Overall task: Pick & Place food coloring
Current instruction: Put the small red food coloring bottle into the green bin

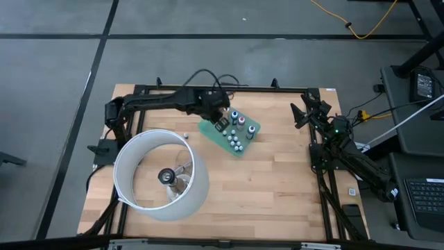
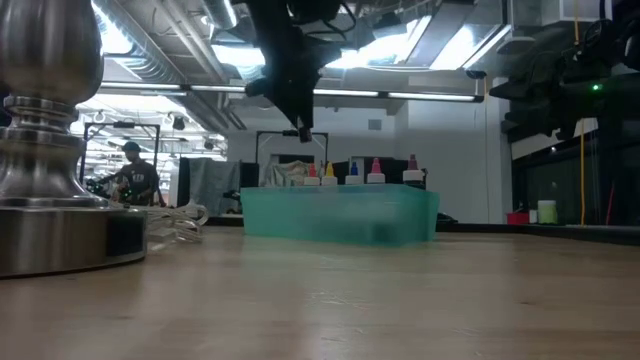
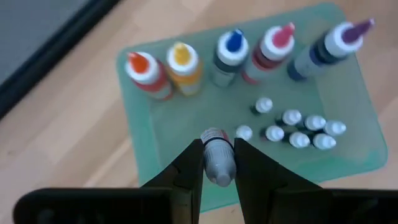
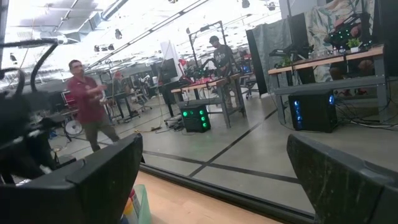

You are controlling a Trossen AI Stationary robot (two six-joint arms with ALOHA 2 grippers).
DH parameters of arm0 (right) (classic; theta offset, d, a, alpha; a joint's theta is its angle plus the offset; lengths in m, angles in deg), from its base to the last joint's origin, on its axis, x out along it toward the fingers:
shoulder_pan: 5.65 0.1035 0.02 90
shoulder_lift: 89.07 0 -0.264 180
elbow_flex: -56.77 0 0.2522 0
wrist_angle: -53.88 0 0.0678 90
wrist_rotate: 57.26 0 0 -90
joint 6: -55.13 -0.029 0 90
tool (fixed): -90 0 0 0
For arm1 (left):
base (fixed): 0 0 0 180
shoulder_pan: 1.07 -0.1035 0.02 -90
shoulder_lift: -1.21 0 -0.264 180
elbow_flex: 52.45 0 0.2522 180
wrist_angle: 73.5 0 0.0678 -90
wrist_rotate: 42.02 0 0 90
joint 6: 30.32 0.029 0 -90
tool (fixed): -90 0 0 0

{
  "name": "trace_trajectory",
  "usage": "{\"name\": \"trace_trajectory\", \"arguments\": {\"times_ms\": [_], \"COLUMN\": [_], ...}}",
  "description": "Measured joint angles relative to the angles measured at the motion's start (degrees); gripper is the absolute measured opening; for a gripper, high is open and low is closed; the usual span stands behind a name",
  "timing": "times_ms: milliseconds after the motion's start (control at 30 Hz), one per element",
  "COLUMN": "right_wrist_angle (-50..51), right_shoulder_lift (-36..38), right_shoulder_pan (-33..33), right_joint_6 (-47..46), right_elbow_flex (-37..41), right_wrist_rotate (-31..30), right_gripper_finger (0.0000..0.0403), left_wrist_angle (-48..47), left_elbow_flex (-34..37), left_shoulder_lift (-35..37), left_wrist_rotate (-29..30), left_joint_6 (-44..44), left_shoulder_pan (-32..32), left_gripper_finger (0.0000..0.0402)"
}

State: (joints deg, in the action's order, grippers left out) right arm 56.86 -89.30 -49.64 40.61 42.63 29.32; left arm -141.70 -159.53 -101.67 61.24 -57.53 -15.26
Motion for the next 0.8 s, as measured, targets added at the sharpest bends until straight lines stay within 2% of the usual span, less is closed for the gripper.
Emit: {"name": "trace_trajectory", "arguments": {"times_ms": [367, 800], "right_wrist_angle": [0.02, 0.01], "right_shoulder_lift": [0.00, 0.00], "right_shoulder_pan": [-0.01, -0.01], "right_joint_6": [0.00, 0.01], "right_elbow_flex": [0.01, 0.02], "right_wrist_rotate": [0.00, 0.00], "right_gripper_finger": [0.0399, 0.0399], "left_wrist_angle": [0.47, 3.95], "left_elbow_flex": [0.09, 0.11], "left_shoulder_lift": [-8.20, -15.82], "left_wrist_rotate": [-1.47, -4.11], "left_joint_6": [1.04, 0.95], "left_shoulder_pan": [3.82, 4.82], "left_gripper_finger": [0.0067, 0.0067]}}
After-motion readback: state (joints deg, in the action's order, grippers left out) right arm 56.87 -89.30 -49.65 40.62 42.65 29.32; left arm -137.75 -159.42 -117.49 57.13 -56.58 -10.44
